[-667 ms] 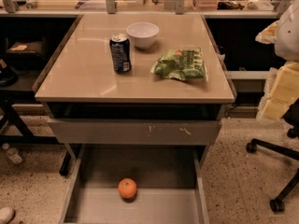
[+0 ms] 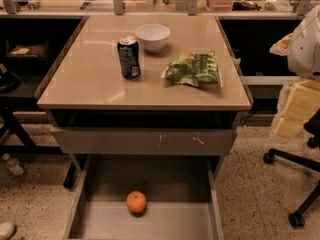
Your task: Pick orange from middle drawer and place on counter
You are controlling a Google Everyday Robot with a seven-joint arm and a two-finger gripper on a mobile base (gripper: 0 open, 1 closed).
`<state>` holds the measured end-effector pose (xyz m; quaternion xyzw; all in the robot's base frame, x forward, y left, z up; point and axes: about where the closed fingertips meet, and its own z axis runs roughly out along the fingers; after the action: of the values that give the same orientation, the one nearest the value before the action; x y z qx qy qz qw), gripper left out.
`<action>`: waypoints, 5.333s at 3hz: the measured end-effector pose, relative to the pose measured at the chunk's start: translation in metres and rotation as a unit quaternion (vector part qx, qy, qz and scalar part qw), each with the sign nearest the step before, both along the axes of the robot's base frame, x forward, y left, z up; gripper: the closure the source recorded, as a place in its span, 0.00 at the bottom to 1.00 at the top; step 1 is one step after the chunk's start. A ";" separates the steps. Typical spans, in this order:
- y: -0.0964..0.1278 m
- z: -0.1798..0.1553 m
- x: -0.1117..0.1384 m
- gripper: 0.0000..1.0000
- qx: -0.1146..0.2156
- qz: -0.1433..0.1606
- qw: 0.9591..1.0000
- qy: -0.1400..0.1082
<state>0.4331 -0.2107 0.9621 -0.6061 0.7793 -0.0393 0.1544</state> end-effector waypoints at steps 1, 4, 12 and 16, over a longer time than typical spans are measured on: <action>0.018 -0.048 -0.007 0.00 0.014 0.005 1.000 0.015; 0.056 -0.172 0.004 0.00 0.058 0.013 0.997 0.044; 0.215 -0.423 -0.002 0.00 0.263 0.051 0.958 0.105; 0.274 -0.492 0.016 0.00 0.320 0.058 0.942 0.080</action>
Offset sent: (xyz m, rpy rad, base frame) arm 0.0068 0.0591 -0.2002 0.1148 0.1232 0.0319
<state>0.4489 0.0636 0.4699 -0.5697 0.7241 0.2700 0.2796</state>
